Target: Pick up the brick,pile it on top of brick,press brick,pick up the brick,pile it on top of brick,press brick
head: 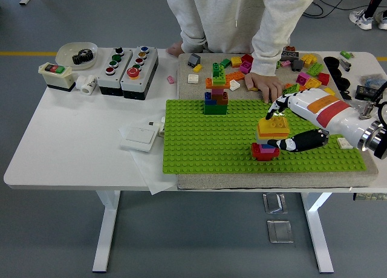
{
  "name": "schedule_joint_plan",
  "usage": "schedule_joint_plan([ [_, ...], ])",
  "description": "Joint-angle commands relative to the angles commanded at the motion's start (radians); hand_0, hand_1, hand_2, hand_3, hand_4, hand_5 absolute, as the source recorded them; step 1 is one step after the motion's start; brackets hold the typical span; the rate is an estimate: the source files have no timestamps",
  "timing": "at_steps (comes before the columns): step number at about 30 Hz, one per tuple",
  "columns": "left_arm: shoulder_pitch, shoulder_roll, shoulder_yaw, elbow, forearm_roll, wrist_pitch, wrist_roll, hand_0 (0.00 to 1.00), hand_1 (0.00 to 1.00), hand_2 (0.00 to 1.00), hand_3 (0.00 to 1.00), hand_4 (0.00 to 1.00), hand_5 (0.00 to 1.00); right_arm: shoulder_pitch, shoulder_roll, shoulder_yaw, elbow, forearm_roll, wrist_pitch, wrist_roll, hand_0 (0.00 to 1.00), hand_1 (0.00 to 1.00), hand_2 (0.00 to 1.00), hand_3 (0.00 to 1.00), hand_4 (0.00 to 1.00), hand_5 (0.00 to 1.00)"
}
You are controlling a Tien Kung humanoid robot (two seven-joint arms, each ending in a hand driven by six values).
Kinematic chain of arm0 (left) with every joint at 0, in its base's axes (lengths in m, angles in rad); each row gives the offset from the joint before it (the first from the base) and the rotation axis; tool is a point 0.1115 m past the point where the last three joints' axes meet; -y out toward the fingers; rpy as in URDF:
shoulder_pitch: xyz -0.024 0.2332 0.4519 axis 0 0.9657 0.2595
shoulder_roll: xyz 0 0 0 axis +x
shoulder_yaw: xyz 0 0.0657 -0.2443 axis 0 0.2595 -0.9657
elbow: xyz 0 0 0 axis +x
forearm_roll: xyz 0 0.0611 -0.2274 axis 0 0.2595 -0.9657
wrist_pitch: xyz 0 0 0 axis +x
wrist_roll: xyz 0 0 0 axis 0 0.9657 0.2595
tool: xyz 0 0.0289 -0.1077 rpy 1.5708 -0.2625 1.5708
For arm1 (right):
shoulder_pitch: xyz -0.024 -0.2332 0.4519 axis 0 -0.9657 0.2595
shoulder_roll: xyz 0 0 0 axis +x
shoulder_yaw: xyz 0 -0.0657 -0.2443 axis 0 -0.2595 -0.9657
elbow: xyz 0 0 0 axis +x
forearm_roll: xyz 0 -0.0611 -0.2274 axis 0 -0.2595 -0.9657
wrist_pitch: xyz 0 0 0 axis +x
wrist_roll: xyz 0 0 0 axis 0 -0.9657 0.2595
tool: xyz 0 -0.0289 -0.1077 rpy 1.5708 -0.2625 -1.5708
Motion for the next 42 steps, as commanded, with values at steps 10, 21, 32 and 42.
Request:
schedule_joint_plan([
  [10, 0.0, 0.0, 0.0, 0.0, 0.001, 0.0, 0.0, 0.783, 0.726, 0.636, 0.558, 0.583, 0.602, 0.003, 0.011, -0.02, -0.036, -0.008, 0.0, 0.0, 0.639, 0.655, 0.712, 0.599, 0.833, 0.481],
  [21, 0.004, -0.001, 0.001, 0.0, 0.003, -0.001, 0.001, 0.784, 0.725, 0.637, 0.556, 0.581, 0.601, 0.003, 0.016, -0.025, -0.056, -0.017, -0.005, 0.004, 0.642, 0.654, 0.708, 0.597, 0.823, 0.515],
  [32, 0.006, -0.002, -0.001, 0.0, 0.008, -0.001, 0.002, 0.783, 0.728, 0.638, 0.556, 0.581, 0.601, 0.0, 0.019, -0.029, -0.062, -0.022, -0.004, 0.004, 0.641, 0.653, 0.708, 0.594, 0.821, 0.518],
  [42, 0.003, -0.001, 0.001, 0.0, 0.005, -0.002, 0.001, 0.781, 0.726, 0.639, 0.556, 0.581, 0.601, 0.005, 0.02, -0.037, -0.064, -0.022, -0.001, 0.001, 0.636, 0.651, 0.707, 0.593, 0.821, 0.516],
])
